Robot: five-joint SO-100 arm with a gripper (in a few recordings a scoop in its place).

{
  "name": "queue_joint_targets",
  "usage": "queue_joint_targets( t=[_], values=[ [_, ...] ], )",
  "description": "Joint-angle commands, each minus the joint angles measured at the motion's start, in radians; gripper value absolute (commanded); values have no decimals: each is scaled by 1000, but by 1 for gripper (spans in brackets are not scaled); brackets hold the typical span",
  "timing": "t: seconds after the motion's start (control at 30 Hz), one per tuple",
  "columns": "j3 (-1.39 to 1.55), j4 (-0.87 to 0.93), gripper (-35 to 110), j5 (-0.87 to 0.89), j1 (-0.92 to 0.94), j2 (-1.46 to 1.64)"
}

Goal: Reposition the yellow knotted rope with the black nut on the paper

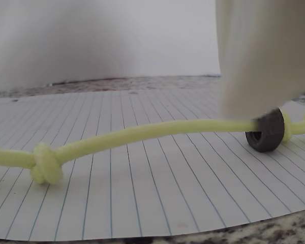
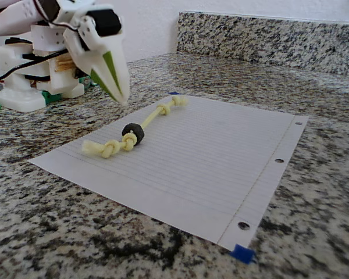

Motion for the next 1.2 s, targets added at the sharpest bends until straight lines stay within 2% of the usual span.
queue_joint_targets(
  t=[0.0, 0.67, 1.17],
  values=[
    [6, 3, 0, -6, 21, 9],
    [20, 67, 0, 141, 54, 9],
    [20, 64, 0, 153, 54, 11]
  ],
)
